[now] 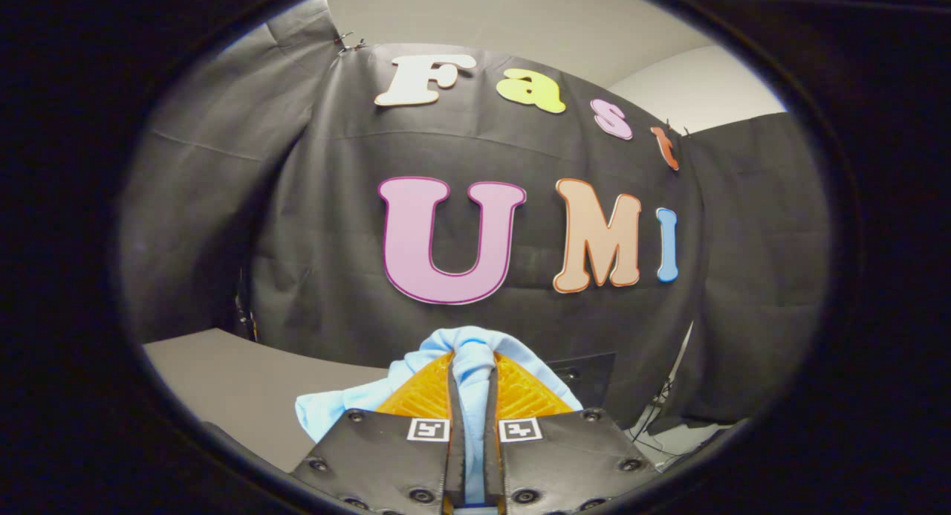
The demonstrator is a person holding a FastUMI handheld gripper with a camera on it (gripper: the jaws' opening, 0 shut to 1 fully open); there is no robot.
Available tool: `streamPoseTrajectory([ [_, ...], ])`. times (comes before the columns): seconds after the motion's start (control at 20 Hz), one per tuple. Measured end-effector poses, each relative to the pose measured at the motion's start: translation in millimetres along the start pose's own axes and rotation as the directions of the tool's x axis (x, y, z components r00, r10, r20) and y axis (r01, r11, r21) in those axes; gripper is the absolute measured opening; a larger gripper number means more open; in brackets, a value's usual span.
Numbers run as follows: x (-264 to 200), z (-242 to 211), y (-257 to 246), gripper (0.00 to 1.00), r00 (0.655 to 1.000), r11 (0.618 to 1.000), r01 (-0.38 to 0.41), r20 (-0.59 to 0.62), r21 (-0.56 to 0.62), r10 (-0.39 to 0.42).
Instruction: Put the clothes into the washing machine and then close the washing machine lid.
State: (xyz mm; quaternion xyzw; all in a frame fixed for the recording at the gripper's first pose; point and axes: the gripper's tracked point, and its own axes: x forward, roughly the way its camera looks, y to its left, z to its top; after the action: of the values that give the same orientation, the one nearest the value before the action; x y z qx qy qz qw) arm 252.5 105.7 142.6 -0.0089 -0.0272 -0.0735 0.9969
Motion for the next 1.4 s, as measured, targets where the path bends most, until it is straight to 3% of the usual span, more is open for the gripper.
streamPoseTrajectory([
  [0.2,13,-32,-44,0.1,0.998,0.997,0.057,-0.027,0.046,-0.056],
  [0.65,40,-113,-98,0.1,0.987,0.995,0.103,-0.121,-0.001,-0.102],
  [0.95,54,-163,-94,0.1,0.981,0.997,0.071,-0.18,-0.002,-0.07],
  [1.35,68,-247,-77,0.1,0.943,1.0,0.02,-0.333,-0.012,-0.022],
  [1.4,70,-251,-77,0.19,0.941,1.0,0.022,-0.337,0.0,-0.021],
])
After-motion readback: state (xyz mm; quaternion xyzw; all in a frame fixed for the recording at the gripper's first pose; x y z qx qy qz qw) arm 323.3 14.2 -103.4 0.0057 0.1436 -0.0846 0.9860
